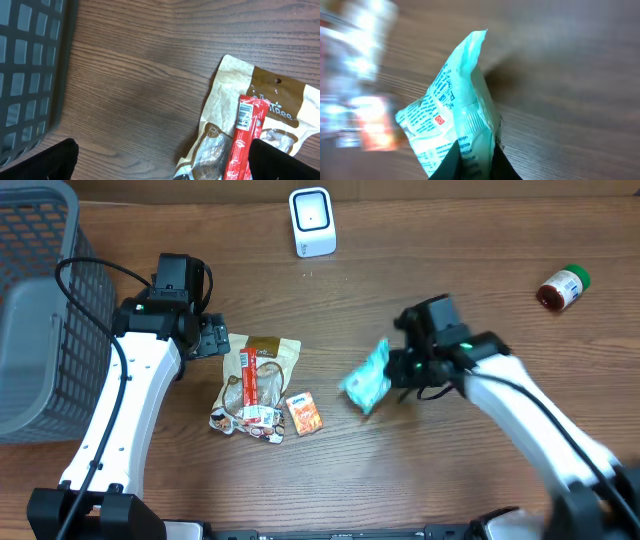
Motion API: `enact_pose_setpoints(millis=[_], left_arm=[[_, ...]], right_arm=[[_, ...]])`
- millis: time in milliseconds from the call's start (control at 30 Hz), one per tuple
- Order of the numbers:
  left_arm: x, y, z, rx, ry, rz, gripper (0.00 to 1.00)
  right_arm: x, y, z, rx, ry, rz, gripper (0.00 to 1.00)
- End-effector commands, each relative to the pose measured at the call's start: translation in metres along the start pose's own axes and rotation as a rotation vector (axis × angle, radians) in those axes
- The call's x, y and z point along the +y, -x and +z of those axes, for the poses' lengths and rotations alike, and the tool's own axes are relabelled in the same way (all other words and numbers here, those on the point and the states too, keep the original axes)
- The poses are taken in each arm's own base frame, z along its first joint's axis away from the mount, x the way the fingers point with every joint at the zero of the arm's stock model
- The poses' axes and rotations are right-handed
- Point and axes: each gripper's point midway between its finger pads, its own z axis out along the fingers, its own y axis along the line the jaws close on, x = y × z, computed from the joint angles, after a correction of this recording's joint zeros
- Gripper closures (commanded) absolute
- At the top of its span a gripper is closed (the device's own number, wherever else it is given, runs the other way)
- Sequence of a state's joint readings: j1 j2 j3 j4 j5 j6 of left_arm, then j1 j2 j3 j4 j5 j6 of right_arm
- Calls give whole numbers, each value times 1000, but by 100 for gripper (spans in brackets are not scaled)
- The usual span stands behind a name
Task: Scan the item barcode
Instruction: 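Lift the teal packet off the table with the right gripper, then carry the teal packet up toward the white scanner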
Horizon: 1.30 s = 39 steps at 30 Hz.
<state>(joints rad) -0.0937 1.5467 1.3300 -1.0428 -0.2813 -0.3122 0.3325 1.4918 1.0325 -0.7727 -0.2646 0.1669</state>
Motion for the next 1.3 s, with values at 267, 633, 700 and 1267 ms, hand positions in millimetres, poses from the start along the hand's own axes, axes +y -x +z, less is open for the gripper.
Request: enact_pose_setpoints(millis=[267, 633, 700, 1267], left_arm=[[-1, 0, 1, -1, 5, 6, 0], [-1, 0, 1, -1, 5, 6, 0], [-1, 0, 1, -1, 5, 6, 0], [-1, 0, 1, -1, 5, 6, 0]], right_arm=[[84, 18, -138, -364, 312, -217, 96], [72, 23, -120, -337, 249, -240, 96], [62, 27, -110, -324, 198, -220, 97], [68, 192, -135, -303, -137, -209, 97]])
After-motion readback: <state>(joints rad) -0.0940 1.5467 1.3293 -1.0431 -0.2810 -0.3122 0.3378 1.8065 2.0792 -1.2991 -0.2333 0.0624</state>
